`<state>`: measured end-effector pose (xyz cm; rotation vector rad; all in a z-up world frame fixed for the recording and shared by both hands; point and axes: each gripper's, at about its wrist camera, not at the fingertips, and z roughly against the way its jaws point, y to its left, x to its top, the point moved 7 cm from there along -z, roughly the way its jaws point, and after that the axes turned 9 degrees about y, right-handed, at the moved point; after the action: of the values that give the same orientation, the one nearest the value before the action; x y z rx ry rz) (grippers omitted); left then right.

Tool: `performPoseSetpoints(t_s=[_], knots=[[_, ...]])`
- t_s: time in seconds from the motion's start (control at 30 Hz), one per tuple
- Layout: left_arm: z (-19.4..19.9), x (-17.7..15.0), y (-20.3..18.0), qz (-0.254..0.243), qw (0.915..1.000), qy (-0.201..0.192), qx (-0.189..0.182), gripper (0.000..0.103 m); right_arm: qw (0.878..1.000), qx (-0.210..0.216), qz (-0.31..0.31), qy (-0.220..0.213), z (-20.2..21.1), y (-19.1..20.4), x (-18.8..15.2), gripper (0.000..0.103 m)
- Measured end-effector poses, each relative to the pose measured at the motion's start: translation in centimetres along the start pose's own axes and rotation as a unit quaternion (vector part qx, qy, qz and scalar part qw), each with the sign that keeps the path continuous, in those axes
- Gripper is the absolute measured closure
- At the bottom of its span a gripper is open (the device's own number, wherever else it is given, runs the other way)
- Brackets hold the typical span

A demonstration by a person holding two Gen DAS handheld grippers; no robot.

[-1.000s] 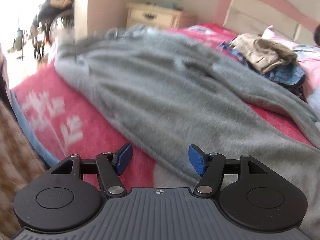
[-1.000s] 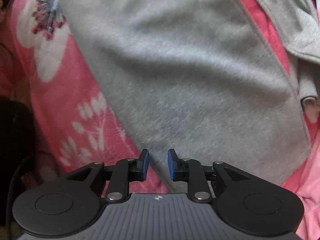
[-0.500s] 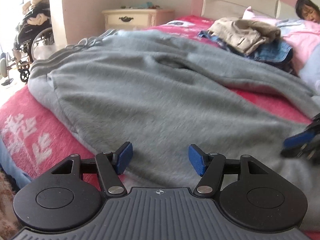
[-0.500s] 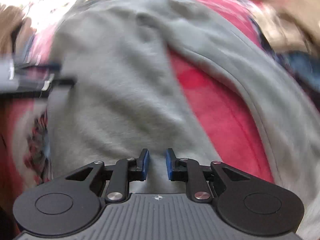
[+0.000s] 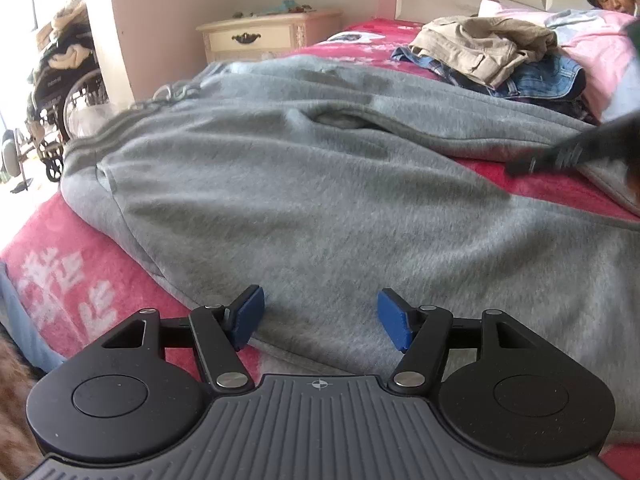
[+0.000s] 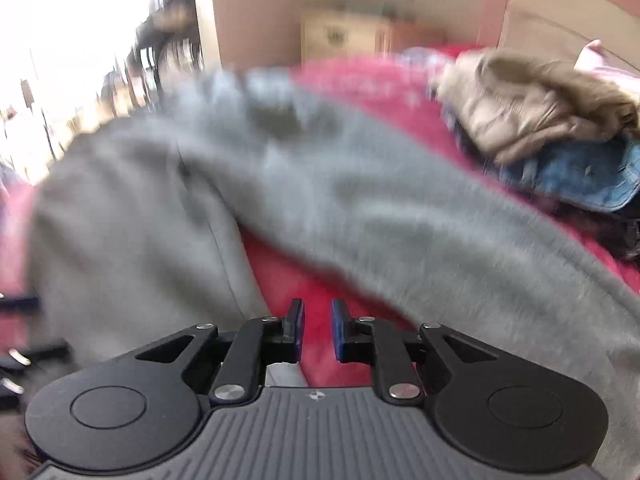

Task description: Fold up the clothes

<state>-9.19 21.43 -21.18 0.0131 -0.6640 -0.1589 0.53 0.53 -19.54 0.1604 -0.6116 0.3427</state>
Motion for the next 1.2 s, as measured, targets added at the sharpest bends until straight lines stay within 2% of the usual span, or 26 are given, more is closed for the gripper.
performPoseSetpoints(t_s=[0.1,0.17,0.3,0.4,0.43,0.5,0.67,0.83,0.93,1.07,1.2], knots=[[1.5,0.4,-0.8,-0.012,0.9996,-0.022,-0.012,0.040,0.998,-0.049,0.045,-0.011,2.6,-0.3,-1.0,0.086],[2.5,0.8,-1.9,-0.021,0.9984,-0.039,-0.033,0.039,0.993,-0.088,0.083,-0.011,3.4,-0.7,-2.2,0.086],[2.3,2.4,-5.0,-0.060,0.9958,-0.052,-0.046,0.039,0.974,-0.162,0.160,-0.004,2.8,-1.5,-4.2,0.086],[0.9,4.9,-7.7,-0.091,0.9932,-0.059,-0.043,0.039,0.960,-0.192,0.205,0.000,1.6,-2.2,-4.9,0.085],[0.3,5.8,-8.5,-0.096,0.9924,-0.061,-0.048,0.039,0.958,-0.195,0.212,0.006,1.2,-2.6,-5.1,0.085],[-0.8,7.5,-9.9,-0.090,0.9912,-0.055,-0.080,0.039,0.953,-0.202,0.225,0.015,0.1,-3.0,-5.2,0.085],[-4.3,10.3,-11.6,-0.037,0.9877,0.003,-0.152,0.039,0.957,-0.199,0.209,0.015,-0.3,-3.5,-5.4,0.087],[-6.8,11.5,-11.6,0.053,0.9720,0.063,-0.220,0.039,0.962,-0.196,0.192,0.007,0.0,-3.8,-5.7,0.087],[-8.0,11.9,-11.6,0.078,0.9655,0.086,-0.233,0.039,0.964,-0.191,0.185,0.003,0.1,-4.1,-6.0,0.087],[-8.6,12.3,-11.8,0.079,0.9690,0.080,-0.220,0.039,0.964,-0.192,0.184,-0.002,0.4,-4.3,-6.2,0.089],[-9.0,12.2,-12.1,0.066,0.9714,0.077,-0.215,0.040,0.965,-0.189,0.181,-0.007,0.8,-4.4,-6.3,0.097]])
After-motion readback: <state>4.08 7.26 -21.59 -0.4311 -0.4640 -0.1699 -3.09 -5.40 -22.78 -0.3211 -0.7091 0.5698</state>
